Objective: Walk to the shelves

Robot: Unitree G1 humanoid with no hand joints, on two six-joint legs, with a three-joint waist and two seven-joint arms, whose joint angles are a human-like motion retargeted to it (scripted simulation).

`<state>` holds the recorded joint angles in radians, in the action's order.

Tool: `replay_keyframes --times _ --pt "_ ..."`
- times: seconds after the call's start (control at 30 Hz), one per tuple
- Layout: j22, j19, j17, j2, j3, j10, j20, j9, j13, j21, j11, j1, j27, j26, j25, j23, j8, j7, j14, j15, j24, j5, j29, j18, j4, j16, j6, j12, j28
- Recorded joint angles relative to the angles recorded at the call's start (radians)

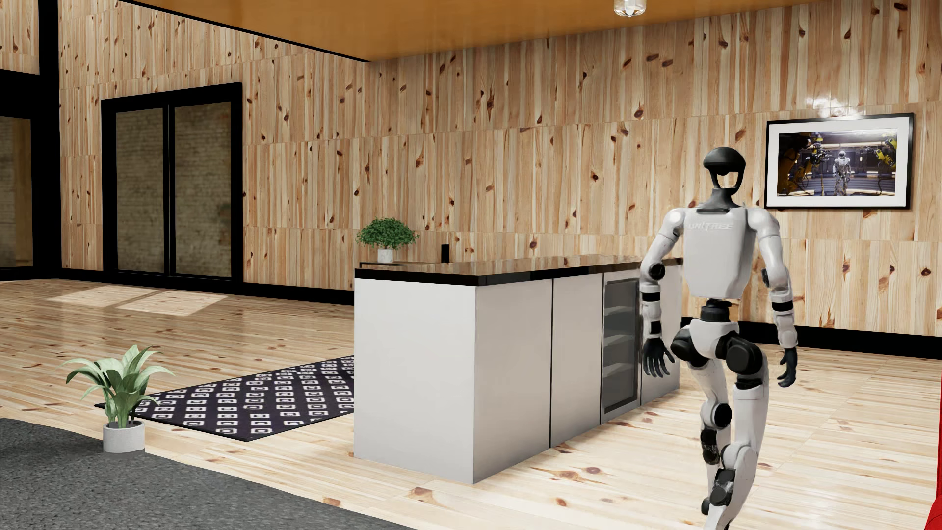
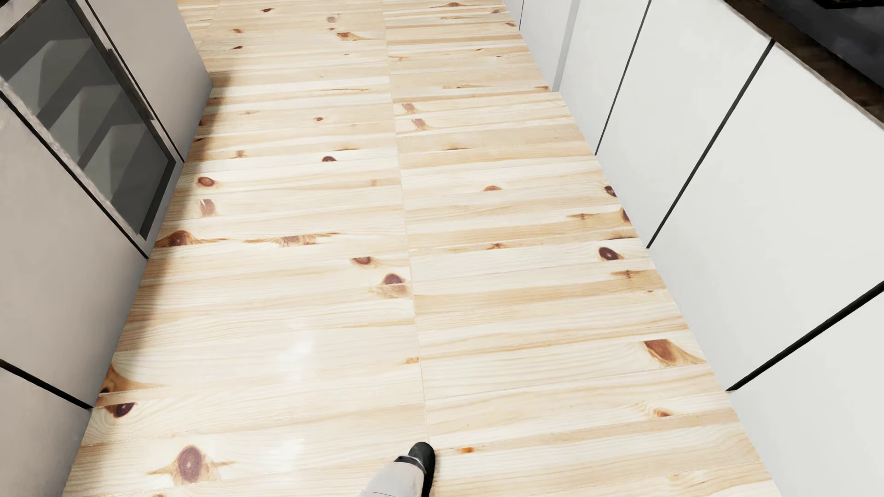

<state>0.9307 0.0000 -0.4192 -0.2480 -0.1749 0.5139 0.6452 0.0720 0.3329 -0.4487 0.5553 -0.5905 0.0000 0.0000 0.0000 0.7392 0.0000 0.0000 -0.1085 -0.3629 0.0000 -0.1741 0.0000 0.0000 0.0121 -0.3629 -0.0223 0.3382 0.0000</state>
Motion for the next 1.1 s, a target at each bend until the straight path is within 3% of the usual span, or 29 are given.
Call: replay_keyframes --times 0.03,0.07,0.1,0.13,0.17,0.2,0.23,0.27,0.33,0.4,0.47,0.5,0.53,0.6,0.63,0.67,0.7,0.73,0.8,0.83,0.9,0.97,1.0,1.03,1.07,1.1 --pt "0.013 0.000 -0.007 -0.052 -0.063 -0.032 0.010 0.009 -0.026 -0.007 0.005 -0.006 0.000 0.000 0.000 0.004 0.000 0.000 -0.141 0.010 0.000 -0.009 0.000 0.000 -0.047 -0.018 -0.011 0.030 0.000" --pt "0.048 0.000 -0.010 -0.098 -0.103 -0.011 -0.001 0.000 -0.042 -0.005 0.006 -0.044 0.000 0.000 0.000 0.020 0.000 0.000 0.032 0.059 0.000 -0.029 0.000 0.000 -0.072 -0.021 -0.027 0.063 0.000" --pt "0.074 0.000 -0.005 -0.122 -0.099 0.097 0.028 -0.011 -0.043 0.027 0.030 -0.118 0.000 0.000 0.000 0.026 0.000 0.000 0.330 0.164 0.000 -0.056 0.000 0.000 -0.056 -0.025 -0.054 0.082 0.000" --pt "0.117 0.000 0.014 -0.088 -0.079 0.192 0.072 -0.023 -0.038 0.046 0.114 -0.153 0.000 0.000 0.000 0.053 0.000 0.000 0.421 0.342 0.000 -0.099 0.000 0.000 0.011 -0.023 -0.113 0.077 0.000" --pt "0.143 0.000 0.024 -0.046 -0.043 0.249 0.114 -0.016 -0.026 0.050 0.252 -0.114 0.000 0.000 0.000 0.097 0.000 0.000 0.373 0.502 0.000 -0.079 0.000 0.000 0.050 -0.024 -0.113 0.059 0.000" --pt "0.125 0.000 0.026 0.075 -0.014 0.288 0.100 -0.021 -0.028 0.023 0.443 -0.085 0.000 0.000 0.000 0.122 0.000 0.000 0.334 0.542 0.000 -0.066 0.000 0.000 0.100 -0.027 -0.120 0.048 0.000" --pt "0.124 0.000 0.028 0.142 0.035 0.267 0.041 0.007 -0.038 0.000 0.617 0.020 0.000 0.000 0.000 0.133 0.000 0.000 0.306 0.448 0.000 -0.077 0.000 0.000 0.160 -0.012 -0.129 0.037 0.000" --pt "0.101 0.000 0.033 0.253 0.076 0.238 0.035 0.022 -0.031 -0.007 0.749 0.120 0.000 0.000 0.000 0.143 0.000 0.000 0.266 0.307 0.000 -0.028 0.000 0.000 0.197 -0.010 -0.113 0.001 0.000" --pt "-0.020 0.000 0.046 0.500 0.182 0.132 0.017 0.014 -0.007 -0.036 0.811 0.324 0.000 0.000 0.000 0.143 0.000 0.000 0.119 0.108 0.000 0.021 0.000 0.000 0.248 -0.022 -0.087 -0.063 0.000" --pt "-0.154 0.000 0.043 0.585 0.305 -0.002 -0.088 0.055 0.015 -0.043 0.540 0.600 0.000 0.000 0.000 0.138 0.000 0.000 -0.017 0.101 0.000 0.073 0.000 0.000 0.192 -0.030 -0.038 -0.103 0.000" --pt "-0.237 0.000 0.038 0.668 0.398 -0.088 -0.147 0.040 0.036 -0.026 0.178 0.760 0.000 0.000 0.000 0.125 0.000 0.000 -0.184 0.153 0.000 0.043 0.000 0.000 0.159 -0.029 -0.017 -0.189 0.000" --pt "-0.286 0.000 0.043 0.687 0.433 -0.099 -0.163 0.024 0.042 -0.018 -0.022 0.810 0.000 0.000 0.000 0.117 0.000 0.000 -0.239 0.162 0.000 0.022 0.000 0.000 0.152 -0.041 -0.025 -0.229 0.000" --pt "-0.321 0.000 0.040 0.718 0.447 -0.111 -0.175 0.008 0.055 -0.015 -0.093 0.866 0.000 0.000 0.000 0.108 0.000 0.000 -0.284 0.166 0.000 0.003 0.000 0.000 0.128 -0.045 -0.020 -0.264 0.000" --pt "-0.380 0.000 0.045 0.764 0.498 -0.083 -0.226 0.008 0.067 0.000 0.012 0.990 0.000 0.000 0.000 0.126 0.000 0.000 -0.281 0.121 0.000 -0.007 0.000 0.000 0.067 -0.050 -0.022 -0.261 0.000" --pt "-0.369 0.000 0.047 0.822 0.510 -0.013 -0.244 -0.019 0.062 -0.006 0.125 0.991 0.000 0.000 0.000 0.164 0.000 0.000 -0.208 0.211 0.000 0.002 0.000 0.000 0.048 -0.035 -0.008 -0.248 0.000" --pt "-0.311 0.000 0.050 0.840 0.509 0.102 -0.245 -0.037 0.061 -0.013 0.244 0.984 0.000 0.000 0.000 0.218 0.000 0.000 -0.032 0.244 0.000 0.055 0.000 0.000 0.005 -0.003 0.041 -0.222 0.000" --pt "-0.264 0.000 0.049 0.783 0.484 0.264 -0.226 -0.023 0.045 -0.030 0.316 0.956 0.000 0.000 0.000 0.264 0.000 0.000 0.194 0.200 0.000 0.090 0.000 0.000 -0.004 0.010 0.050 -0.189 0.000" --pt "-0.200 0.000 0.061 0.736 0.472 0.510 -0.165 -0.021 0.023 -0.019 0.345 0.843 0.000 0.000 0.000 0.300 0.000 0.000 0.320 0.142 0.000 0.129 0.000 0.000 -0.014 0.013 0.054 -0.185 0.000" --pt "-0.104 0.000 0.066 0.537 0.387 0.851 -0.037 -0.008 -0.002 -0.028 0.246 0.616 0.000 0.000 0.000 0.259 0.000 0.000 0.219 0.107 0.000 0.159 0.000 0.000 0.018 0.010 0.031 -0.177 0.000" --pt "-0.060 0.000 0.071 0.442 0.326 0.897 -0.040 0.000 -0.020 -0.026 0.187 0.509 0.000 0.000 0.000 0.241 0.000 0.000 0.182 0.109 0.000 0.164 0.000 0.000 0.046 0.017 0.006 -0.146 0.000" --pt "0.003 0.000 0.060 0.253 0.201 0.689 0.019 0.010 -0.045 -0.012 0.075 0.338 0.000 0.000 0.000 0.134 0.000 0.000 0.294 0.116 0.000 0.151 0.000 0.000 0.089 0.004 -0.037 -0.078 0.000" --pt "0.019 0.000 0.043 0.113 0.106 0.267 0.021 0.014 -0.089 0.018 0.002 0.217 0.000 0.000 0.000 0.034 0.000 0.000 0.480 0.115 0.000 0.133 0.000 0.000 0.081 -0.009 -0.053 -0.007 0.000" --pt "0.026 0.000 0.033 0.066 0.073 0.043 0.023 0.006 -0.122 0.022 -0.024 0.190 0.000 0.000 0.000 0.001 0.000 0.000 0.309 0.099 0.000 0.135 0.000 0.000 0.072 -0.012 -0.052 0.018 0.000" --pt "0.018 0.000 0.020 0.000 0.058 -0.057 0.040 0.004 -0.152 0.037 -0.041 0.182 0.000 0.000 0.000 -0.039 0.000 0.000 -0.073 0.090 0.000 0.142 0.000 0.000 0.049 -0.016 -0.038 0.045 0.000" --pt "0.063 0.000 0.015 0.012 0.011 -0.042 0.033 -0.032 -0.166 0.063 -0.002 0.136 0.000 0.000 0.000 -0.064 0.000 0.000 -0.288 0.075 0.000 0.100 0.000 0.000 0.024 -0.004 -0.047 0.056 0.000" --pt "0.088 0.000 0.023 -0.027 -0.017 -0.057 0.026 -0.026 -0.168 0.099 0.009 0.097 0.000 0.000 0.000 -0.071 0.000 0.000 -0.270 0.098 0.000 0.087 0.000 0.000 0.009 0.006 -0.044 0.068 0.000"
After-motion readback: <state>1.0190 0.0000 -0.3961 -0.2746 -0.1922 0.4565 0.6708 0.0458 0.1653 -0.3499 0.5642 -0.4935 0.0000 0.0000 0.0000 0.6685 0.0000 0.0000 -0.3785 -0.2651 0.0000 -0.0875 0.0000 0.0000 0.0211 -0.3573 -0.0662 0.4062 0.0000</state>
